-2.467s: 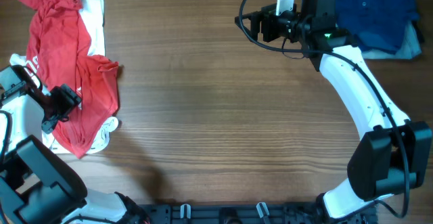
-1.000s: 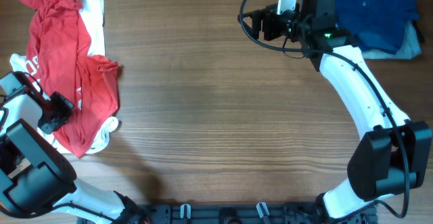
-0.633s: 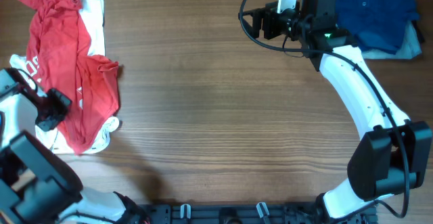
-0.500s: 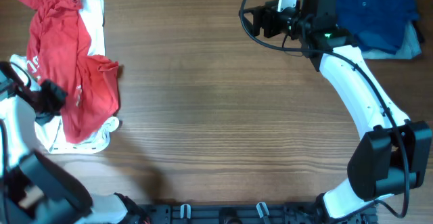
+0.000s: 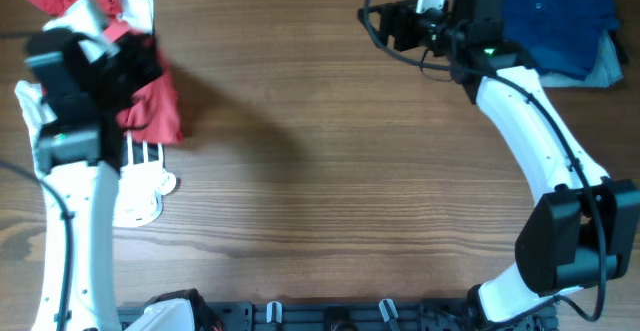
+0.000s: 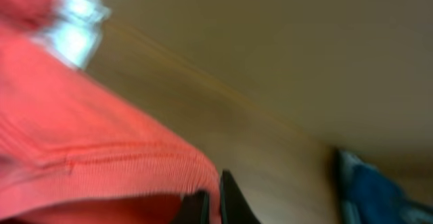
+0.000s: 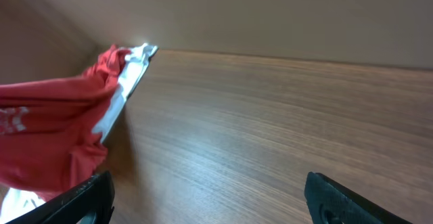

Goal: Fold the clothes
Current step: 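Grasp the red shirt edge with the left gripper and lift it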

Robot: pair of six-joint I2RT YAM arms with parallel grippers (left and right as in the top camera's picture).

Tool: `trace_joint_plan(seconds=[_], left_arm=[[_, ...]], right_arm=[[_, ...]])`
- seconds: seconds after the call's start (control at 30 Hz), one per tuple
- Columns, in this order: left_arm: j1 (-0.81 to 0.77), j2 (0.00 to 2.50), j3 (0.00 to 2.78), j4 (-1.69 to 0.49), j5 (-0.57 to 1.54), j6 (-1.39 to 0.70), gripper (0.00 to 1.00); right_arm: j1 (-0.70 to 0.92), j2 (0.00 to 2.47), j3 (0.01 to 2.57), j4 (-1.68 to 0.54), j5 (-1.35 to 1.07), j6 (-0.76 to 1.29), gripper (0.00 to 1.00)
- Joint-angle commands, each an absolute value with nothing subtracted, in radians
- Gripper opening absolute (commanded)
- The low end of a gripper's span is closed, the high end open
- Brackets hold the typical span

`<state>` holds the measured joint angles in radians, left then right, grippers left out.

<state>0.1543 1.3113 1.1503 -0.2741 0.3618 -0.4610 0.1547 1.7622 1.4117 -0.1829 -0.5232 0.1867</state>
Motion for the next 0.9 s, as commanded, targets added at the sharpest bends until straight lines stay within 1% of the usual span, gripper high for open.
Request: trace_joint_plan(seconds=[0.0,0.2,0.3,0.4,0.53,0.67,0.73,0.87], left_arm=[[-0.007,1.365,1.164,-0.126,0.343,-0.57,0.04],[-0.193,1.496,1.164,0.208,0.343,-0.638,0.04],[-0.242,1.541,1.165,0.345,0.326,-0.638,0.04],[-0.268,1.554,1.165,0.428,0.262,-0.667,0.04],[-0.277,1.554,1.175,0.5,0.237,-0.687,0.04],[-0.278,1.551,1.206,0.502,0.247,-0.728,0.04],[-0.278,1.546,1.222,0.502,0.263,-0.744,0.04],[-0.278,1.531,1.261,0.484,0.275,-0.749,0.04]], right_arm=[[0.077,1.762,1.435,-0.181,-0.6,0.247,0.9],[-0.067,1.752,1.435,-0.197,-0.742,0.247,0.9],[-0.102,1.752,1.435,-0.249,-0.761,0.239,0.9],[-0.105,1.752,1.434,-0.317,-0.767,0.176,0.9],[-0.088,1.752,1.434,-0.386,-0.837,0.045,0.93],[-0.052,1.759,1.434,-0.411,-0.892,-0.121,0.96],[-0.026,1.766,1.432,-0.413,-0.892,-0.172,0.96],[0.096,1.802,1.431,-0.352,-0.903,-0.234,0.96]])
